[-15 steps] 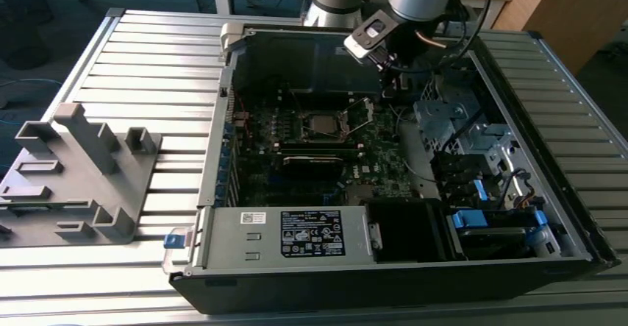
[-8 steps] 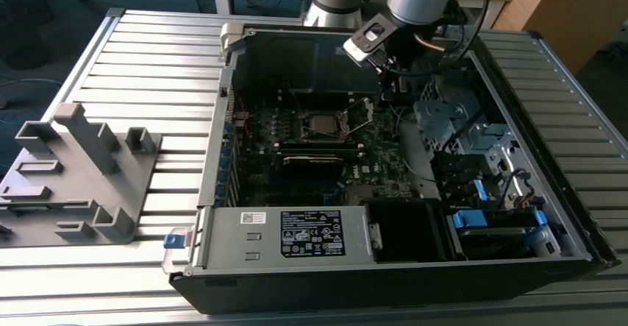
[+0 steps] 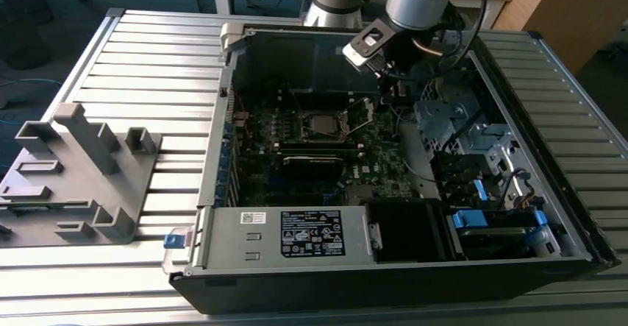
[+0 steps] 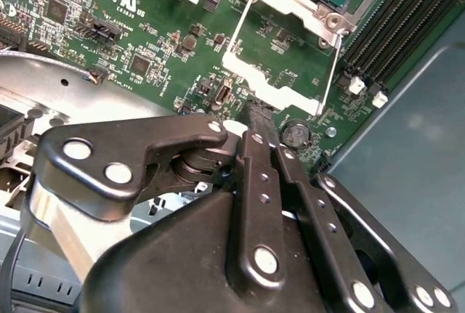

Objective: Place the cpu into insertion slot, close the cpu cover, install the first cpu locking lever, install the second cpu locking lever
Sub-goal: 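Close the cpu cover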

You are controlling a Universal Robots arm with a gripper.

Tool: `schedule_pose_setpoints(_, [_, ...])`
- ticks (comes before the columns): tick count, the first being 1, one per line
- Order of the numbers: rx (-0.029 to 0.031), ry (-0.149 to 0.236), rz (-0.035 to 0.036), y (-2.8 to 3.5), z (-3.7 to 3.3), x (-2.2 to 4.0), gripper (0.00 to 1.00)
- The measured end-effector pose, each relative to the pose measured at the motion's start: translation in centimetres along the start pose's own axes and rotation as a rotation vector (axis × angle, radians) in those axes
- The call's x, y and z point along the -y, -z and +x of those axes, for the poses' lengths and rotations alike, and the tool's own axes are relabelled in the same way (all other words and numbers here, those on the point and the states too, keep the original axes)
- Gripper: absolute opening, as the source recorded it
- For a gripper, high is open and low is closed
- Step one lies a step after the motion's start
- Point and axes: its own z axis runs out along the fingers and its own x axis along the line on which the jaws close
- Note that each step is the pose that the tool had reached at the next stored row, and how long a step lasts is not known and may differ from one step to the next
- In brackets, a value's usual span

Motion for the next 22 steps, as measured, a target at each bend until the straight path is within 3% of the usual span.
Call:
schedule_pose_setpoints(9, [0.0004, 0.000, -0.0001, -0.11, 0.00, 0.04, 0.11])
schedule_pose_setpoints(12, [0.0003, 0.000, -0.0040, -0.11, -0.01, 0.61, 0.11])
schedule_pose_setpoints(16, [0.0002, 0.000, -0.0228, -0.09, -0.03, 2.25, 0.11])
schedule_pose_setpoints(22, [-0.0006, 0.000, -0.0638, -0.07, -0.07, 4.99, 0.11])
